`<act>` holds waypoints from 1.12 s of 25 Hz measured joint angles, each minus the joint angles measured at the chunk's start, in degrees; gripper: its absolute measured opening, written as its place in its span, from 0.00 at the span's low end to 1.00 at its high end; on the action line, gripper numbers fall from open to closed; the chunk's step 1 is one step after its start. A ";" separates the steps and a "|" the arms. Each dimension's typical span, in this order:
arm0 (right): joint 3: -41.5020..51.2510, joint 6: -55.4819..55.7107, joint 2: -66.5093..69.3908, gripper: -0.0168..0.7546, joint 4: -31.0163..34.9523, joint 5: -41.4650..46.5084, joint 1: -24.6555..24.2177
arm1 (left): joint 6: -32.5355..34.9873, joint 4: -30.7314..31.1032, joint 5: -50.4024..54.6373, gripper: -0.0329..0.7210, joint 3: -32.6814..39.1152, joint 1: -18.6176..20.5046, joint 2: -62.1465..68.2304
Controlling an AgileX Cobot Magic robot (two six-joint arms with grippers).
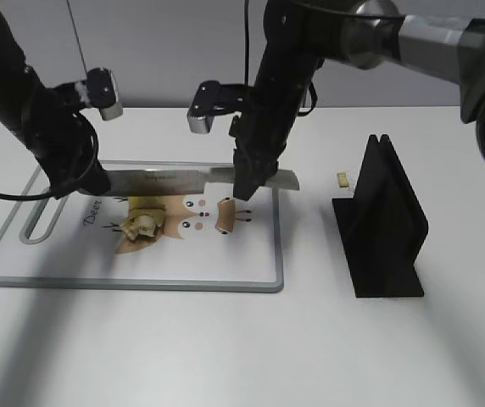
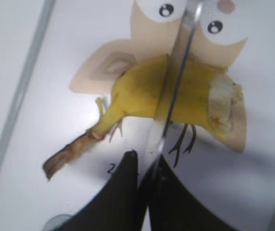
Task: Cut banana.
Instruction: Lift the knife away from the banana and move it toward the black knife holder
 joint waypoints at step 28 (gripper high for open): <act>-1.85 -5.49 -13.85 0.24 -1.87 1.49 -0.34 | -1.68 -2.40 -2.92 0.93 -0.05 0.42 -19.50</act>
